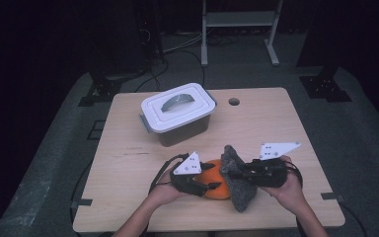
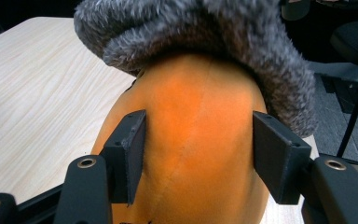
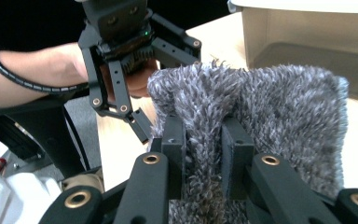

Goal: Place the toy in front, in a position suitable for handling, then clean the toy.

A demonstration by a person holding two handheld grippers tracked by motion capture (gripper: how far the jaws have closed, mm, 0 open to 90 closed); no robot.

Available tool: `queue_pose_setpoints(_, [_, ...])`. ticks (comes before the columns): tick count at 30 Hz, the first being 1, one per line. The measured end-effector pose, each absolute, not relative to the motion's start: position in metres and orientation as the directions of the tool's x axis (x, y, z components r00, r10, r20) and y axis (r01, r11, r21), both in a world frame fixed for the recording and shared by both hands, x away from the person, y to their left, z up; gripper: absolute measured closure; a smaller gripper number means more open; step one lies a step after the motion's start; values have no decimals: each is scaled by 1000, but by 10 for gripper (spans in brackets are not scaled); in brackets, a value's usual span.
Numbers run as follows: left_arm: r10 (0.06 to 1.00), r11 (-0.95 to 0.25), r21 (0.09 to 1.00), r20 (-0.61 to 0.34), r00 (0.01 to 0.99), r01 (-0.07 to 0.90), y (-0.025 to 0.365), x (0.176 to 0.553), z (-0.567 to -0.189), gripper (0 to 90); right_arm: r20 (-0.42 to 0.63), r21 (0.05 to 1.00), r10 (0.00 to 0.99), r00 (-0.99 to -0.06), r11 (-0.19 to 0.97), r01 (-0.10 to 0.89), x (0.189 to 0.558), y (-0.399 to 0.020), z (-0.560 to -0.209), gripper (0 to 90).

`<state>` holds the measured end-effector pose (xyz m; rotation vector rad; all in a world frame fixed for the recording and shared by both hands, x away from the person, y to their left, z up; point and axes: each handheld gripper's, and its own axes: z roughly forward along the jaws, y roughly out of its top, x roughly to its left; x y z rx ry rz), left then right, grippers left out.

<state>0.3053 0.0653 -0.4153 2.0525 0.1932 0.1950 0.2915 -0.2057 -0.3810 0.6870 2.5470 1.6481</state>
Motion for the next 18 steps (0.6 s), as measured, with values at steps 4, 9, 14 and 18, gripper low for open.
queue_pose_setpoints(4, [222, -465, 883, 55, 974, 56, 65, 305, -415, 397, 213, 875, 380, -900, 335, 349, 291, -205, -381, 739])
queue_pose_setpoints(9, [219, -463, 884, 51, 974, 57, 66, 306, -416, 398, 202, 876, 373, -905, 344, 338, 290, -202, -379, 739])
queue_pose_setpoints(14, [216, -470, 881, 58, 975, 52, 64, 305, -416, 396, 226, 867, 374, -899, 344, 361, 293, -203, -385, 739])
queue_pose_setpoints(18, [219, -468, 882, 55, 974, 55, 66, 306, -416, 399, 220, 875, 368, -903, 334, 350, 290, -203, -381, 739])
